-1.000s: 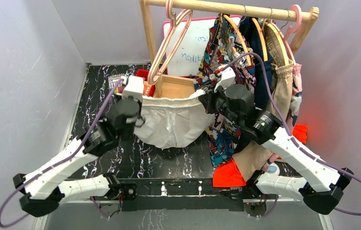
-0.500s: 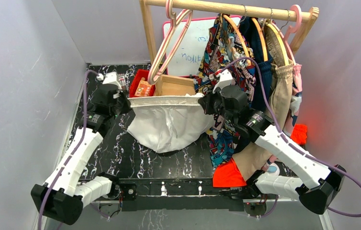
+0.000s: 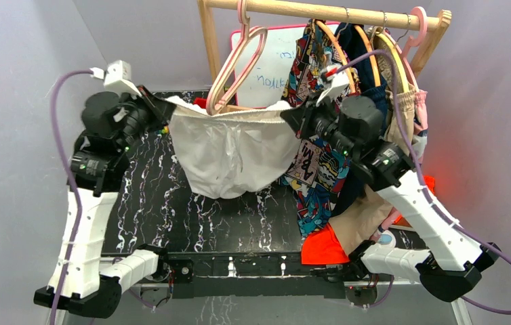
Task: Place the shorts on the hanger
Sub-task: Adjust the shorts at the center of the board.
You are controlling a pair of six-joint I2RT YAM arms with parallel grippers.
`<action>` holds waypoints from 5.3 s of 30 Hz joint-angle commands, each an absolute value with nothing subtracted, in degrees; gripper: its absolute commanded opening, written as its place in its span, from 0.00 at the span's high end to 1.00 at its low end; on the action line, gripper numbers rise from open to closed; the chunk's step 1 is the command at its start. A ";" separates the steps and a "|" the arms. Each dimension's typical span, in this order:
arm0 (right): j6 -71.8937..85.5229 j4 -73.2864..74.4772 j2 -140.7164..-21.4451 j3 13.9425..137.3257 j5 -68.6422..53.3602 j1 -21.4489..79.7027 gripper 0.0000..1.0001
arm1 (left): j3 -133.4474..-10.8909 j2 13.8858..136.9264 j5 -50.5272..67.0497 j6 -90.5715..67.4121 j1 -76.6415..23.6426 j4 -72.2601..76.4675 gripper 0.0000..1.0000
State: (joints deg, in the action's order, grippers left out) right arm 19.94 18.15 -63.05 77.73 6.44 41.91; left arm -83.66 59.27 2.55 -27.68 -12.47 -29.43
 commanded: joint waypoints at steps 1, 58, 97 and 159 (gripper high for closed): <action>16.41 20.72 -64.03 94.19 2.03 40.60 1.00 | -97.71 59.54 3.26 -24.79 -11.84 -31.82 1.00; 13.07 16.80 -48.71 81.33 -20.62 40.87 1.00 | -92.57 46.28 3.40 -16.95 -28.91 -34.07 1.00; 21.79 0.49 -50.44 47.87 -1.42 40.86 1.00 | -48.08 43.48 -9.53 -30.28 -28.87 -16.90 1.00; 23.03 20.23 -41.82 45.02 -12.06 41.01 0.13 | -41.12 46.32 -6.75 -37.80 -29.24 -25.07 0.02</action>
